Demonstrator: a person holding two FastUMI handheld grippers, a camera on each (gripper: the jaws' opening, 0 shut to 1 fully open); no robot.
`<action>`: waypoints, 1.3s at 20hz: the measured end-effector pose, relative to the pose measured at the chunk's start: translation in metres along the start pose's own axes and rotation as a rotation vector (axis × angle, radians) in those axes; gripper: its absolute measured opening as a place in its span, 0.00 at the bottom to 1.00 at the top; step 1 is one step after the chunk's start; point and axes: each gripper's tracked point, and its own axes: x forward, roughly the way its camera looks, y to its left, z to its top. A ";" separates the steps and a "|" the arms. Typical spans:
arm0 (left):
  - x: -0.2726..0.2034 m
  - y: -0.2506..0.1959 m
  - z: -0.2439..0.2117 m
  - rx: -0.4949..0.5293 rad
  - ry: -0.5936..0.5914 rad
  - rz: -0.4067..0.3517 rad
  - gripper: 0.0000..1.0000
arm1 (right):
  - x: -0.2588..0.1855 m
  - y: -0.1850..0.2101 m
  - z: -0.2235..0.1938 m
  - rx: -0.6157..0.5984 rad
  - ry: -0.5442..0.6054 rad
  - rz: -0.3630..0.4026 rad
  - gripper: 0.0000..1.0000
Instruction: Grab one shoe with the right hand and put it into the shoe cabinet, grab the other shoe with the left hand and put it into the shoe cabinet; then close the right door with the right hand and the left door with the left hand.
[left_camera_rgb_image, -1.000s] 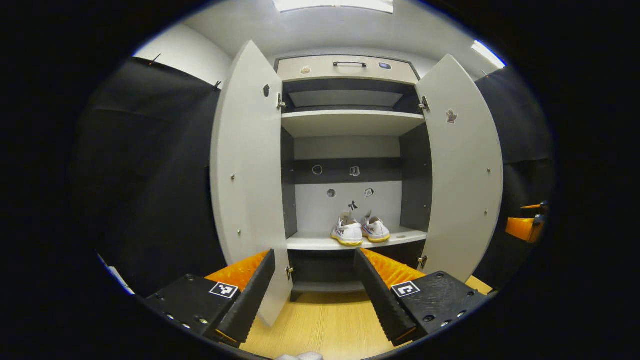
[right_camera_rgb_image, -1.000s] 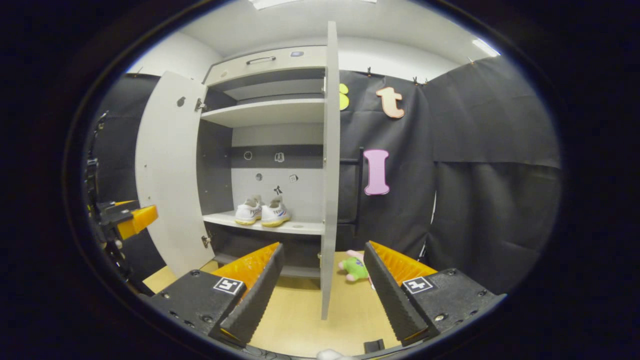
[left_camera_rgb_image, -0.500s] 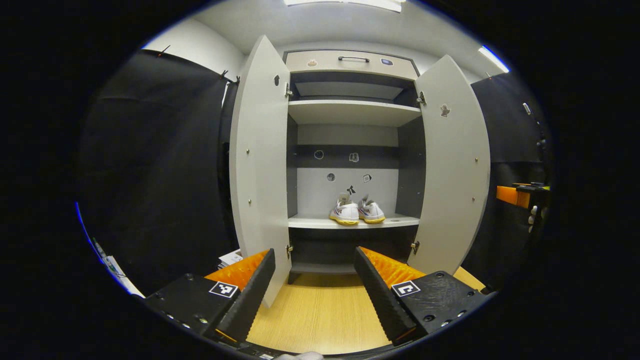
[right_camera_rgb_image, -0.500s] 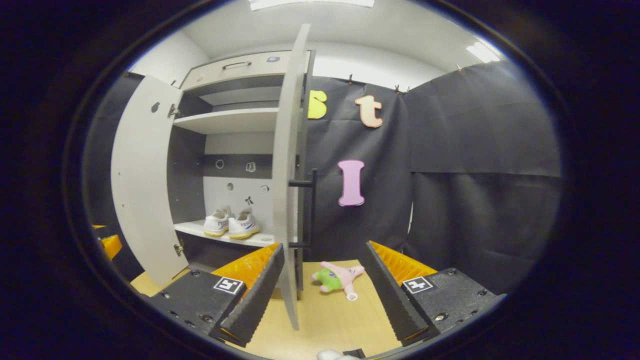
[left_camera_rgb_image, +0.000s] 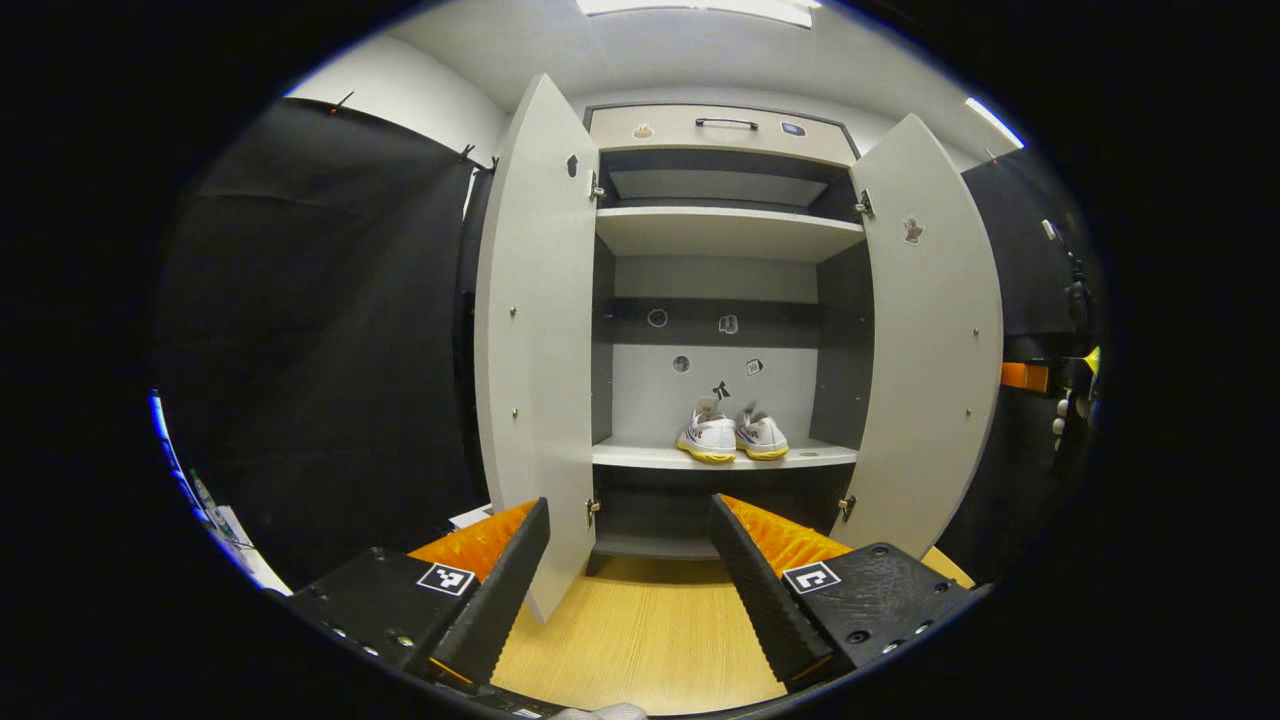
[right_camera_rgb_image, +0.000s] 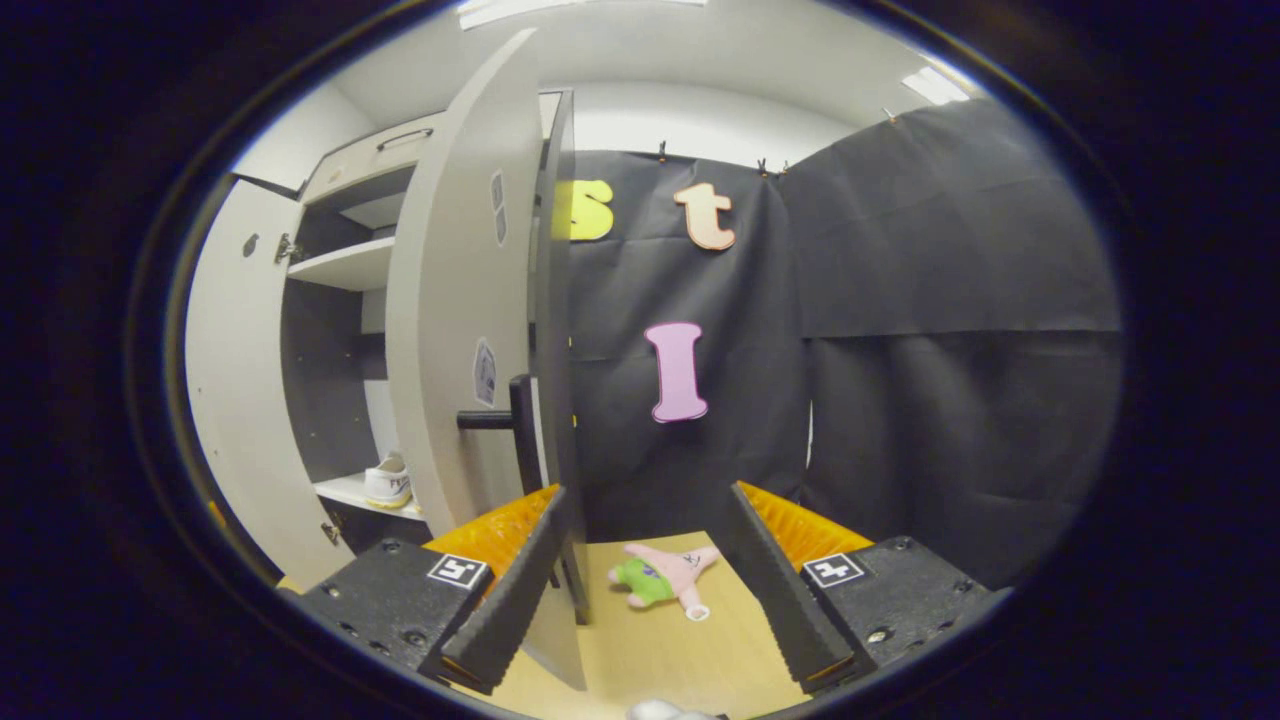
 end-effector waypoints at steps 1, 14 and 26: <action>0.002 -0.001 -0.001 0.003 0.002 -0.003 0.96 | 0.000 0.003 0.001 -0.001 0.001 0.007 0.98; -0.006 0.009 -0.002 0.005 0.020 -0.002 0.96 | -0.012 0.083 -0.005 -0.017 0.023 0.167 0.96; -0.025 0.050 -0.007 -0.003 0.027 0.062 0.96 | -0.030 0.168 -0.011 -0.056 0.021 0.335 0.99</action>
